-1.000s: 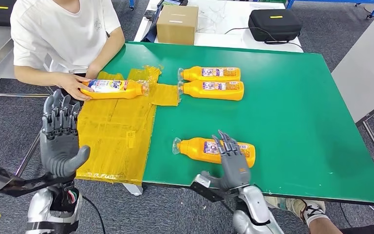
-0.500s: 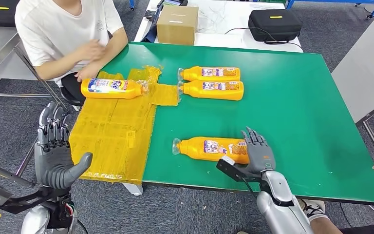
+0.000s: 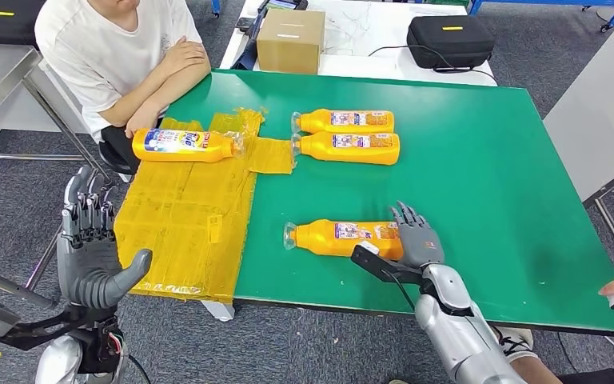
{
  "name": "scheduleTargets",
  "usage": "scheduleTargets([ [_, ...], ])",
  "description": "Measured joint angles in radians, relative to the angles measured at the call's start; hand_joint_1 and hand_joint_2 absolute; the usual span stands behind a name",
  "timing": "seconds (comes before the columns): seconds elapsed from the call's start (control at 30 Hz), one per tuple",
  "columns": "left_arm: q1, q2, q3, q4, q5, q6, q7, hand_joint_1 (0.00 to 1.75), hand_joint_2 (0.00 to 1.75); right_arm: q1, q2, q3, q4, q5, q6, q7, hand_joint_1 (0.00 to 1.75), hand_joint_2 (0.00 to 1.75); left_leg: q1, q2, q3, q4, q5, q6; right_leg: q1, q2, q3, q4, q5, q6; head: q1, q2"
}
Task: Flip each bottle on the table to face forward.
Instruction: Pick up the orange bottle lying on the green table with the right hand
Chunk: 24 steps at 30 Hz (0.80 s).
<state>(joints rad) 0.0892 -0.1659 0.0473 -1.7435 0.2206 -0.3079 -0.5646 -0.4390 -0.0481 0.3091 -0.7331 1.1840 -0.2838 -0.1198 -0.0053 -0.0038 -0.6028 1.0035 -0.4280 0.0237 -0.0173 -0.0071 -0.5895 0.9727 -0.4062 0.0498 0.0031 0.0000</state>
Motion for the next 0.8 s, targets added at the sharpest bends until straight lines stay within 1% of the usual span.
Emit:
scheduleTargets([
  [0.23, -0.013, 0.001, -0.009, 0.004, -0.002, -0.014, -0.007, 0.0, 1.75, -0.051, 0.018, 0.036, 0.066, 0.017, -0.005, -0.019, 0.0, 1.75, 0.0, 0.0, 0.001, 0.0, 0.0, 0.0, 0.0, 0.0, 0.0, 0.0, 0.0, 0.0, 0.0, 0.0],
  [0.43, -0.021, 0.002, -0.014, 0.01, -0.002, -0.015, -0.012, 0.0, 1.75, -0.086, 0.032, 0.059, 0.115, 0.016, 0.022, -0.027, 0.0, 1.75, 0.0, 0.0, 0.001, 0.0, 0.0, 0.0, 0.0, 0.0, 0.001, 0.0, 0.0, 0.0, 0.0, 0.0],
  [0.47, -0.022, 0.003, -0.015, 0.01, -0.002, -0.016, -0.013, 0.0, 1.75, -0.091, 0.034, 0.062, 0.122, 0.016, 0.027, -0.027, 0.22, 1.75, 0.0, 0.0, 0.001, 0.0, 0.0, 0.0, 0.0, 0.0, 0.001, 0.0, 0.0, 0.0, 0.0, 0.0],
  [0.5, -0.022, 0.003, -0.015, 0.011, -0.002, -0.016, -0.013, 0.0, 1.75, -0.097, 0.035, 0.066, 0.13, 0.017, 0.035, -0.027, 0.56, 1.75, 0.0, 0.0, 0.001, 0.0, 0.0, 0.0, 0.0, 0.0, 0.001, 0.0, 0.0, 0.0, 0.0, 0.0],
  [0.57, -0.022, 0.004, -0.015, 0.011, -0.002, -0.016, -0.014, 0.0, 1.75, -0.112, 0.037, 0.074, 0.148, 0.018, 0.063, -0.025, 1.34, 1.75, 0.0, 0.001, 0.001, 0.0, 0.0, 0.0, 0.0, 0.001, 0.001, 0.0, 0.0, 0.0, 0.0, 0.0],
  [0.6, -0.022, 0.004, -0.015, 0.011, -0.002, -0.016, -0.014, 0.0, 1.75, -0.121, 0.038, 0.078, 0.158, 0.018, 0.08, -0.022, 1.52, 1.75, 0.0, 0.001, 0.002, 0.0, 0.0, 0.0, 0.0, 0.001, 0.001, 0.0, 0.0, 0.0, 0.0, 0.0],
  [0.7, -0.023, 0.005, -0.016, 0.011, -0.002, -0.016, -0.014, 0.0, 1.75, -0.15, 0.04, 0.093, 0.189, 0.016, 0.134, -0.007, 1.69, 1.75, 0.0, 0.001, 0.004, 0.0, 0.0, 0.0, 0.0, 0.002, 0.002, 0.0, 0.001, -0.002, 0.0, 0.0],
  [0.77, -0.023, 0.005, -0.016, 0.011, -0.002, -0.016, -0.014, 0.0, 1.75, -0.17, 0.041, 0.102, 0.212, 0.014, 0.166, 0.003, 1.75, 1.75, 0.0, 0.002, 0.006, 0.0, 0.0, 0.0, 0.0, 0.002, 0.003, 0.0, 0.002, -0.002, 0.0, 0.0],
  [0.8, -0.023, 0.005, -0.016, 0.011, -0.002, -0.016, -0.014, 0.0, 1.75, -0.18, 0.042, 0.105, 0.223, 0.013, 0.178, 0.007, 1.75, 1.75, 0.0, 0.003, 0.006, 0.0, 0.0, 0.0, 0.0, 0.002, 0.004, 0.0, 0.002, -0.002, 0.0, 0.0],
])
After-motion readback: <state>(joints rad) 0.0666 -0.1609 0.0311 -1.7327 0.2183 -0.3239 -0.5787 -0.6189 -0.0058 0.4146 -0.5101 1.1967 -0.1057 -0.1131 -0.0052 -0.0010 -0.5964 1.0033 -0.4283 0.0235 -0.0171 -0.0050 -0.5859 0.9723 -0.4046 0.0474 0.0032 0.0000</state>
